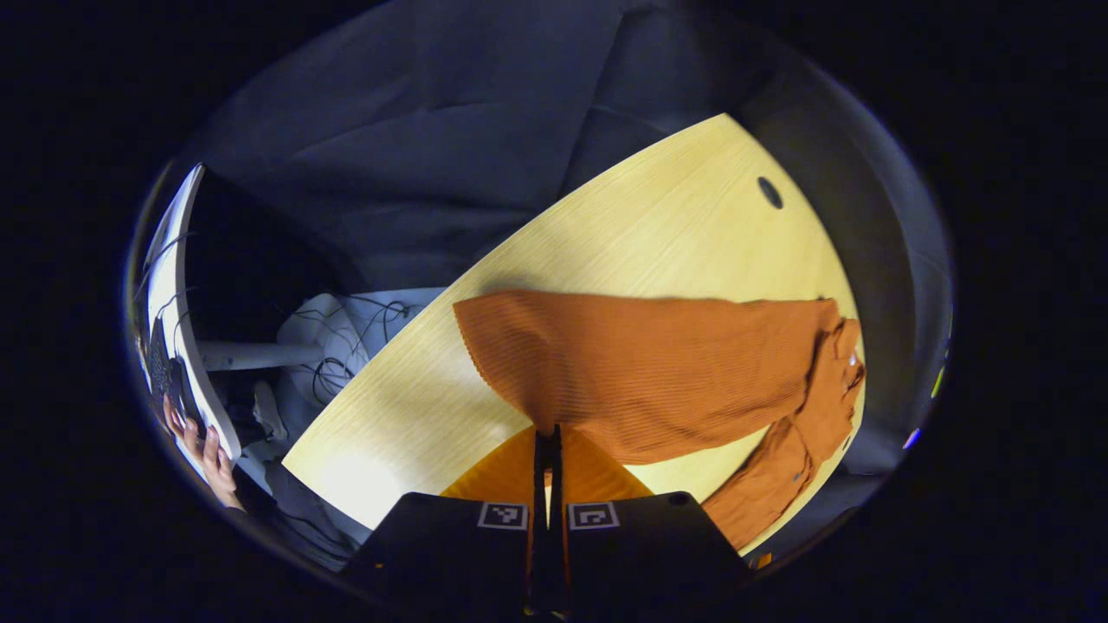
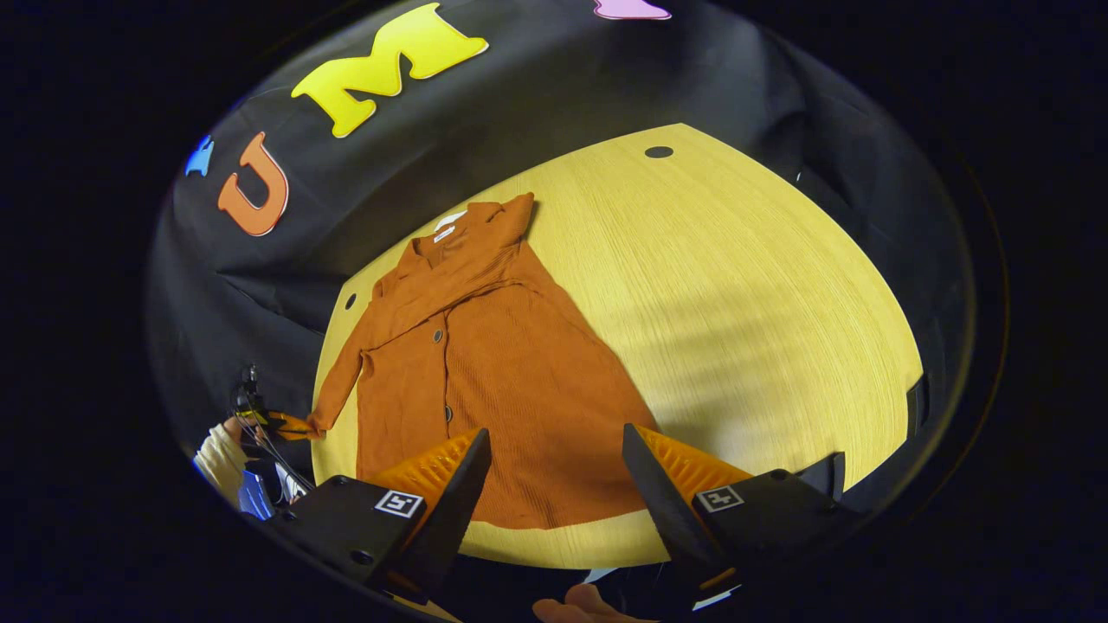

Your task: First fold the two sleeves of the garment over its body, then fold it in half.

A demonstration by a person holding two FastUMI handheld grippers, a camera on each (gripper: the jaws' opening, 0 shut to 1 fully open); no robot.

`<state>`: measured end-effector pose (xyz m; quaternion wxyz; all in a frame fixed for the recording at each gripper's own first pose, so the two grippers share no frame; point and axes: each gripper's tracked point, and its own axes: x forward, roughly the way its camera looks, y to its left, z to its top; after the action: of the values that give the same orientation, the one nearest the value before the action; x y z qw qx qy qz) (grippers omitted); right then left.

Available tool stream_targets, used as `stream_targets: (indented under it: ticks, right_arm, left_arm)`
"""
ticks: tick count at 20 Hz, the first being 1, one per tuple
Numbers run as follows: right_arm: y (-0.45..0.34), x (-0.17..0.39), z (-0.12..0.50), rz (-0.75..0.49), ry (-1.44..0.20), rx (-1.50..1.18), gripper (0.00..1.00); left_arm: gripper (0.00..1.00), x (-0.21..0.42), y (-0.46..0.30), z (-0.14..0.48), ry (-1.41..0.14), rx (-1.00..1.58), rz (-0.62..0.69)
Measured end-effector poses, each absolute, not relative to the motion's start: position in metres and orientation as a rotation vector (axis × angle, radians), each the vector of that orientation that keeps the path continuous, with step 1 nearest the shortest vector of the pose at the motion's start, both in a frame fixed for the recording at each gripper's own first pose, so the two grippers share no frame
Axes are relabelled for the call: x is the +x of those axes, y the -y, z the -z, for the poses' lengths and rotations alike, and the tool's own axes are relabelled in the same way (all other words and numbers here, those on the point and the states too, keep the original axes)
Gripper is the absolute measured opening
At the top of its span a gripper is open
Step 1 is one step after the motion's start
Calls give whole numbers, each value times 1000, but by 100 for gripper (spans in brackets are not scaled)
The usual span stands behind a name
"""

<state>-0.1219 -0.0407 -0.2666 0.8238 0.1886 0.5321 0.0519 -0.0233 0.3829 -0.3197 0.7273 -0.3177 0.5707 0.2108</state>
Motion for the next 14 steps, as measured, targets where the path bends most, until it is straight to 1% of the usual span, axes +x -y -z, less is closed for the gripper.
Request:
stream_targets:
  ticks: [3, 6, 10, 14]
  right_arm:
    - [42, -114, 270, -132, -1130, 396, 98]
    - [45, -105, 268, -155, -1125, 413, 98]
    - [53, -90, 269, -179, -1118, 422, 98]
    - [68, -81, 268, -189, -1113, 419, 98]
  left_arm:
    - [3, 17, -353, 276, -1182, -662, -374]
    - [3, 56, -304, 236, -1122, -560, -259]
    - [3, 111, -204, 198, -1083, -489, -100]
    - [3, 148, -88, 195, -1114, -394, 88]
